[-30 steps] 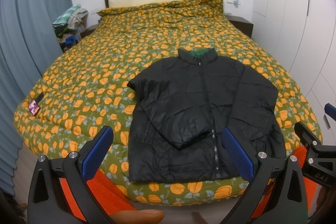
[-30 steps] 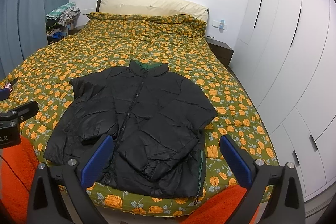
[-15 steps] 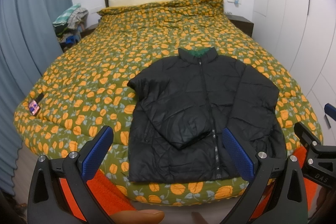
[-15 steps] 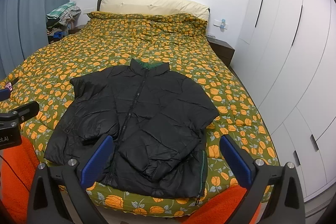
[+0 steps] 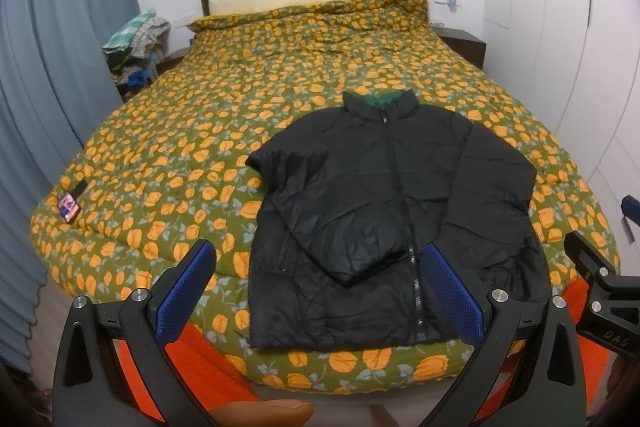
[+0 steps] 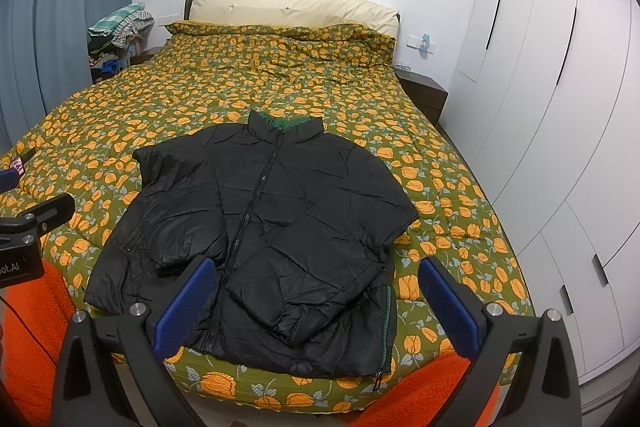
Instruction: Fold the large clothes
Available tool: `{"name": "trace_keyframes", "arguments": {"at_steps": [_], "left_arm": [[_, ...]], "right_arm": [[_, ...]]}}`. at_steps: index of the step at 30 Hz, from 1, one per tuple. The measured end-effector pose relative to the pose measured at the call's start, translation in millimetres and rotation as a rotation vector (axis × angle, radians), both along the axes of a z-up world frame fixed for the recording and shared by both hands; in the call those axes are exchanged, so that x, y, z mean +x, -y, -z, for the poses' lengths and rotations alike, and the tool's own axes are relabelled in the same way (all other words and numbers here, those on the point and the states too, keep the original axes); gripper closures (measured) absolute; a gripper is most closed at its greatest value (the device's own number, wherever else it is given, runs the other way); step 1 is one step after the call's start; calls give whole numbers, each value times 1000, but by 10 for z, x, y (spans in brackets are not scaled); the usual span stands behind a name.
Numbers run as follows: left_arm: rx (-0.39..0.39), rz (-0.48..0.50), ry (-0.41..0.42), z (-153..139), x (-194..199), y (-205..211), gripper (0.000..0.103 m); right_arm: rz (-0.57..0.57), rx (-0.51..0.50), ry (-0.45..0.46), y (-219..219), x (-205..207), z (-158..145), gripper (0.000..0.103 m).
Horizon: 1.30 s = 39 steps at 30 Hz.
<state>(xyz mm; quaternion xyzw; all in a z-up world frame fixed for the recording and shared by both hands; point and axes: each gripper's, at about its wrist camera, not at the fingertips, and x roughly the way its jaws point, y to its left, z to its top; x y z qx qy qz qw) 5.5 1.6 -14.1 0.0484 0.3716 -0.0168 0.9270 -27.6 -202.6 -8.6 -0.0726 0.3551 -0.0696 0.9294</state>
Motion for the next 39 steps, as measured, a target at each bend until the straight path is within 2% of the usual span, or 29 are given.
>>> {"name": "trace_keyframes", "arguments": {"at_steps": [17,39], "left_arm": [[12,-12,1,19,14,-34,0],[36,-7,-14,106,42,39,0]], "right_arm": [[5,-10,-16,-60,29,51,0],[52,-30,-47,95,115,90,0]]}}
